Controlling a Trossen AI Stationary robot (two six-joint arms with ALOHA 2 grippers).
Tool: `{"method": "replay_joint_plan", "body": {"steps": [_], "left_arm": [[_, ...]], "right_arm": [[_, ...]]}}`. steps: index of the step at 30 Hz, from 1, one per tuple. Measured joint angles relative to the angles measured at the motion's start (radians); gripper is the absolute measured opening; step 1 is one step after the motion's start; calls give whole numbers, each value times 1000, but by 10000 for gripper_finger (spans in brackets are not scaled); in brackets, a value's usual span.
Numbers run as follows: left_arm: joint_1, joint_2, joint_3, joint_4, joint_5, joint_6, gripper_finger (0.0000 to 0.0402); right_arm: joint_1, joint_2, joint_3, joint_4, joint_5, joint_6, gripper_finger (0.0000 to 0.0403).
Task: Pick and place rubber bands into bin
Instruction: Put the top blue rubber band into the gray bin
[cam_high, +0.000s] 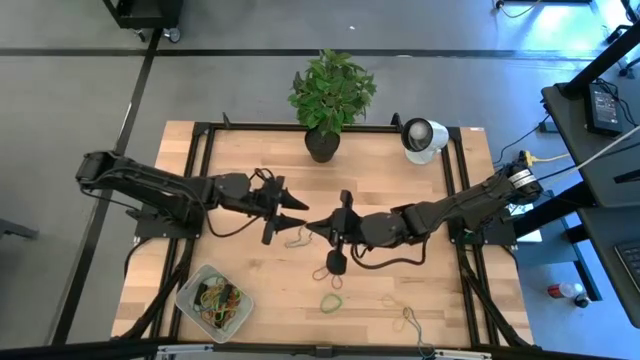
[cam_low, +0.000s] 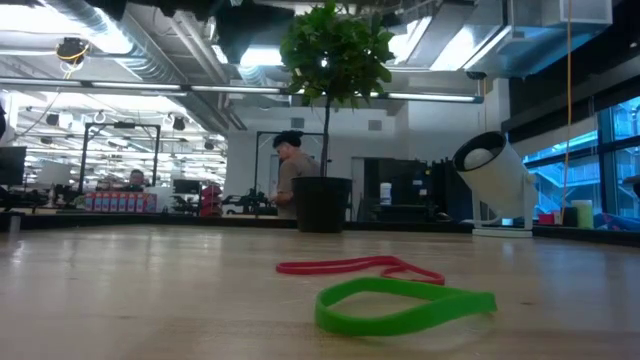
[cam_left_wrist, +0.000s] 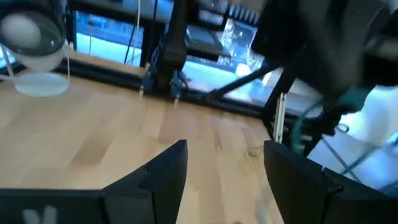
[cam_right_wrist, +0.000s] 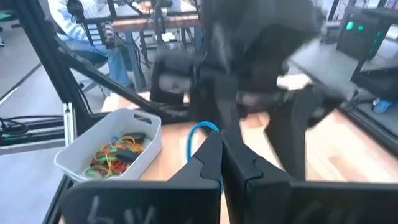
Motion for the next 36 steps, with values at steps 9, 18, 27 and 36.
{"method": "replay_joint_plan", "body": {"steps": [9,18,27,36], "left_arm": [[-1,-17,0,128,1,0,205],[-4,-12,0,115,10,8,205],[-4,-11,-1,56,10,8,205],[-4,-10,0,-10,9,8,193]], "right_arm": [[-9,0,0,-100,0,97,2],[-29,0,0,-39,41,38,2],[-68,-1,0,3,46,10,2],[-85,0,0,21,43,-15,2]]}}
